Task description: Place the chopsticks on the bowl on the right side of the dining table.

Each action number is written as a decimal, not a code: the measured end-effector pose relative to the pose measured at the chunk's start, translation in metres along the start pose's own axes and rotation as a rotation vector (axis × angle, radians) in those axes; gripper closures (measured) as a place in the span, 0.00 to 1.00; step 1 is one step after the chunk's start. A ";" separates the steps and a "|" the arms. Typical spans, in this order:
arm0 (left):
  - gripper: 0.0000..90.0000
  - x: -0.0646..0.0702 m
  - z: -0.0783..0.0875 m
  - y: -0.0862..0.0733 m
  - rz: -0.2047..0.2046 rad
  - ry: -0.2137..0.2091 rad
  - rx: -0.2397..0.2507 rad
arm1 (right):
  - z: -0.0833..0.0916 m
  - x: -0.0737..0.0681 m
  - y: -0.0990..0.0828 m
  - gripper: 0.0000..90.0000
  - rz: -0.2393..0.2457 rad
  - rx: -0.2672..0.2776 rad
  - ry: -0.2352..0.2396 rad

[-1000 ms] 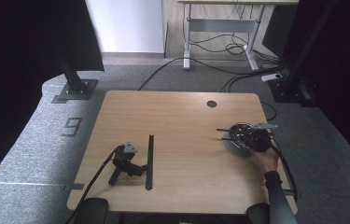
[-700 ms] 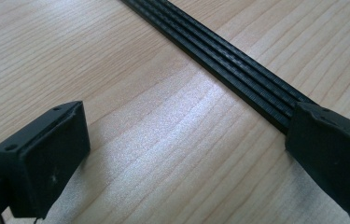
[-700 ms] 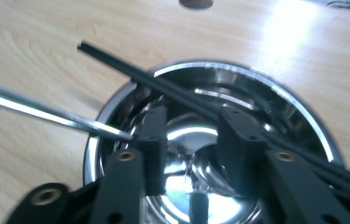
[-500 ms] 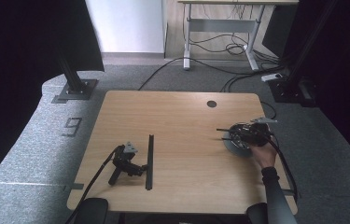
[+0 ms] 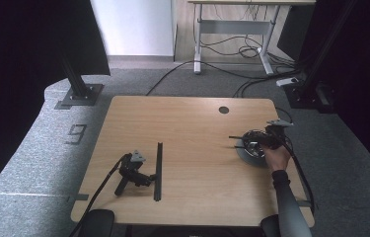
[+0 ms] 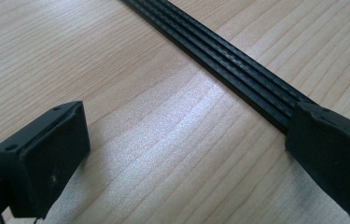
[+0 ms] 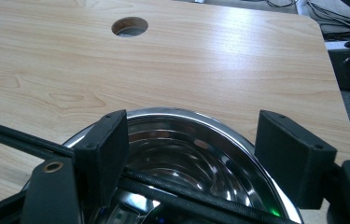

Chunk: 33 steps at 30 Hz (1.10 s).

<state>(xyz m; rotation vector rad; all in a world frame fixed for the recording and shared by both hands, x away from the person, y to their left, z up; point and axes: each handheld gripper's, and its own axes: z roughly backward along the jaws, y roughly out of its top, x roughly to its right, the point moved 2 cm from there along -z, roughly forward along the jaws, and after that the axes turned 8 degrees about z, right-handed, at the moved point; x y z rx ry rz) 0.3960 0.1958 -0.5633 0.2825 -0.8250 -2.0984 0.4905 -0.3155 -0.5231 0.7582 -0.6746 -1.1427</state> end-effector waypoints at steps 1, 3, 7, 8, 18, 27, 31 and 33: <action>0.00 0.000 0.000 0.000 0.000 0.000 0.000 | -0.001 0.000 0.000 0.29 0.002 -0.004 -0.001; 0.00 0.000 0.000 0.000 0.000 0.000 0.000 | -0.003 -0.002 0.000 0.29 0.006 -0.006 -0.002; 0.00 0.000 0.000 0.000 0.000 0.000 0.000 | -0.004 -0.002 -0.001 0.29 0.016 -0.015 -0.012; 0.00 0.000 0.000 0.000 0.000 0.000 0.000 | -0.004 -0.002 -0.001 0.29 0.018 -0.017 -0.015; 0.00 0.000 0.000 0.000 0.000 0.000 0.000 | -0.003 -0.003 -0.004 0.29 0.020 -0.027 -0.014; 0.00 0.000 0.000 0.000 0.000 0.000 0.000 | -0.001 -0.003 -0.006 0.29 0.011 -0.027 -0.012; 0.00 0.000 0.000 0.000 0.000 0.000 0.000 | 0.000 -0.004 -0.007 0.28 0.017 -0.034 -0.020; 0.00 0.000 0.000 0.000 0.000 0.000 0.000 | 0.001 -0.004 -0.007 0.28 0.020 -0.031 -0.033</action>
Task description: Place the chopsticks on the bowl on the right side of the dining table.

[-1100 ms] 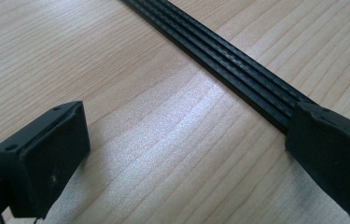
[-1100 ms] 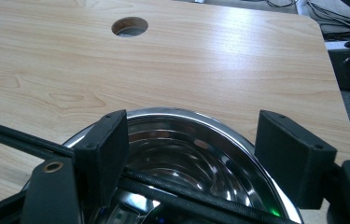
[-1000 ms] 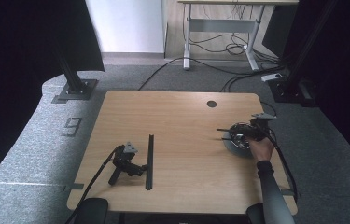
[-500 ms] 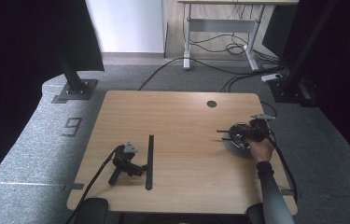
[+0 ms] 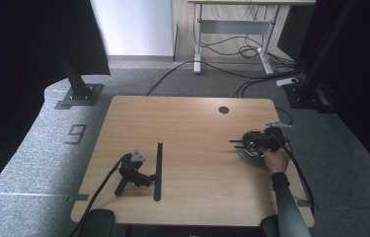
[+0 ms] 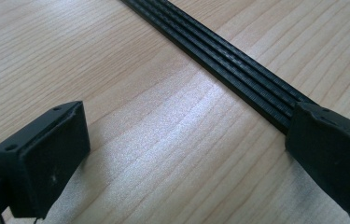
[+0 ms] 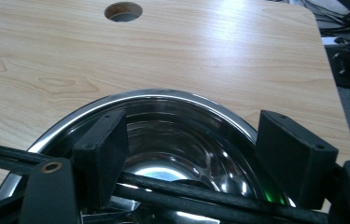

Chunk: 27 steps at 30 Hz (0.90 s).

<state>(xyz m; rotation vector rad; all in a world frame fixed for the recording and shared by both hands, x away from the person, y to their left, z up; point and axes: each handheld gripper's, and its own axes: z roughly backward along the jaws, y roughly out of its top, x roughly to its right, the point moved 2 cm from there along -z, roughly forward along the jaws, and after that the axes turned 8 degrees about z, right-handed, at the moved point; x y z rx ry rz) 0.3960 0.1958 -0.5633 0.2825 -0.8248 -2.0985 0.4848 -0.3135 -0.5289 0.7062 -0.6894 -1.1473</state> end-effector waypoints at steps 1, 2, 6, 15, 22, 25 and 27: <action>0.00 0.000 0.000 0.000 0.000 0.000 0.000 | 0.000 0.000 0.000 0.28 -0.002 -0.002 -0.002; 0.00 0.000 0.000 0.000 0.000 0.000 0.000 | 0.001 0.000 0.000 0.28 -0.008 -0.005 0.000; 0.00 0.000 0.000 0.000 0.000 0.000 0.000 | 0.002 -0.001 -0.001 0.27 -0.018 -0.008 -0.008; 0.00 0.000 0.000 0.000 0.000 0.000 0.000 | 0.008 -0.001 0.000 0.21 -0.035 0.004 -0.010; 0.00 0.000 0.000 0.000 0.001 0.000 0.000 | 0.018 0.024 0.004 0.16 -0.001 -0.024 -0.056; 0.00 0.000 0.000 0.000 0.000 0.000 0.000 | 0.019 0.039 0.003 0.16 -0.016 -0.026 -0.080; 0.00 0.000 0.000 0.000 -0.002 0.000 -0.001 | 0.018 0.046 0.002 0.16 -0.028 -0.039 -0.087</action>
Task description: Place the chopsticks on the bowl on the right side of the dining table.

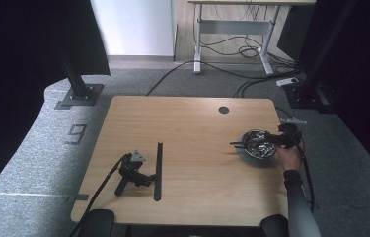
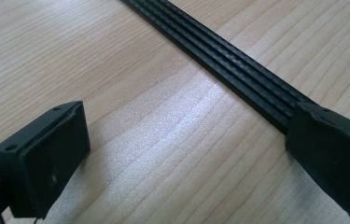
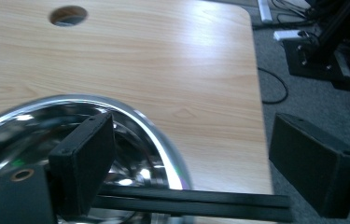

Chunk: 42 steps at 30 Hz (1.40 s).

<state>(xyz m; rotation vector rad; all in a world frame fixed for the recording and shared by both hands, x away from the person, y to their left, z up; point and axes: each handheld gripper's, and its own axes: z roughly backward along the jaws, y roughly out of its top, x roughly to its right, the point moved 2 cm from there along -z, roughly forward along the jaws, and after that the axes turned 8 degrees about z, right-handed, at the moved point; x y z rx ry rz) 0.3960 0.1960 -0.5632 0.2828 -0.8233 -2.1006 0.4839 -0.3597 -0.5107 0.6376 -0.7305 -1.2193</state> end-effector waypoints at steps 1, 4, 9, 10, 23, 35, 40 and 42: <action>0.00 0.000 0.000 0.000 0.000 0.000 0.001 | -0.001 0.003 -0.001 0.16 0.001 -0.006 -0.007; 0.00 0.000 0.000 0.000 0.000 0.000 0.000 | -0.003 0.009 -0.003 0.16 -0.001 -0.018 -0.028; 0.00 0.000 0.000 0.000 0.000 0.000 0.000 | -0.006 0.017 -0.008 0.16 -0.003 -0.043 -0.050; 0.00 0.000 0.000 0.000 0.001 0.000 0.000 | -0.006 0.018 -0.009 0.16 0.001 -0.048 -0.053; 0.00 0.000 0.000 0.000 0.001 0.000 0.001 | 0.000 0.021 -0.018 0.17 0.002 -0.048 -0.054; 0.00 0.000 0.000 0.000 0.001 0.000 0.001 | 0.006 0.018 -0.023 0.17 0.010 -0.039 -0.039; 0.00 0.000 0.000 0.000 0.002 0.000 0.001 | 0.010 0.020 -0.023 0.16 0.005 -0.017 -0.028; 0.00 0.000 0.000 0.000 0.002 0.000 0.001 | 0.014 0.020 -0.023 0.15 0.007 -0.012 -0.021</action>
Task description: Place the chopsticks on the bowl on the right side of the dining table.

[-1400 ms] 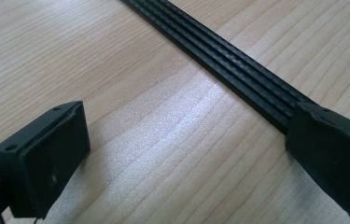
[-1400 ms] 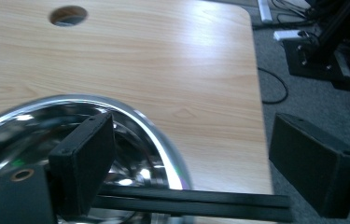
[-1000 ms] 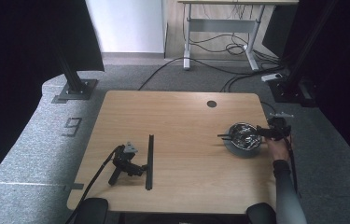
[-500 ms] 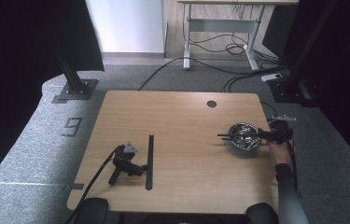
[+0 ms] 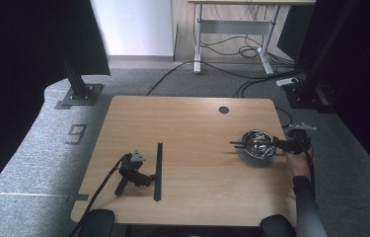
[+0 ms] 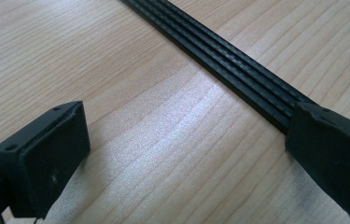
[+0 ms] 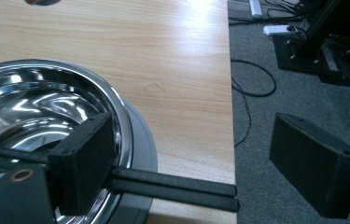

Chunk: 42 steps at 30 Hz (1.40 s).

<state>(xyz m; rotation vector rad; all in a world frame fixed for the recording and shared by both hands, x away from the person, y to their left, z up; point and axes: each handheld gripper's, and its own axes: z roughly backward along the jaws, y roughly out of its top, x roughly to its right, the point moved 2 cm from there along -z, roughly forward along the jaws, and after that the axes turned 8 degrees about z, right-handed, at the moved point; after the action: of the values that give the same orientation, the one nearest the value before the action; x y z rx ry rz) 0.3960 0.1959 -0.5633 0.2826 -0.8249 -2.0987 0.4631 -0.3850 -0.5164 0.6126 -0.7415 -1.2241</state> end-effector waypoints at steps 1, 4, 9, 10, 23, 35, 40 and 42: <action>0.00 0.000 0.000 0.000 0.000 0.000 0.000 | 0.001 0.000 0.000 0.15 0.002 0.003 0.004; 0.00 0.000 0.000 0.000 0.000 0.000 0.000 | 0.008 0.000 -0.002 0.14 0.007 0.008 0.020; 0.00 0.000 0.000 0.000 0.001 0.000 0.000 | 0.021 -0.004 -0.005 0.11 0.033 0.013 0.042; 0.00 0.000 0.000 0.000 0.001 0.000 0.000 | 0.024 -0.005 -0.006 0.11 0.039 0.012 0.048; 0.00 0.000 0.000 0.000 0.000 0.000 0.000 | 0.073 -0.039 -0.022 0.03 0.137 0.028 0.151; 0.00 0.000 0.000 0.000 0.000 0.000 0.000 | 0.094 -0.115 -0.034 0.01 0.267 0.011 0.320; 0.00 0.000 0.000 0.000 0.000 0.000 0.001 | 0.086 -0.149 -0.036 0.00 0.318 0.013 0.451; 0.00 0.000 0.000 0.000 0.000 0.000 0.001 | 0.075 -0.169 -0.040 0.00 0.368 0.019 0.486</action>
<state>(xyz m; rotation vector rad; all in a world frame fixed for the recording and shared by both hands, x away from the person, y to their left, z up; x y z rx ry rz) 0.3961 0.1960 -0.5633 0.2826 -0.8256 -2.0985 0.3522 -0.2322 -0.5295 0.7183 -0.4285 -0.6896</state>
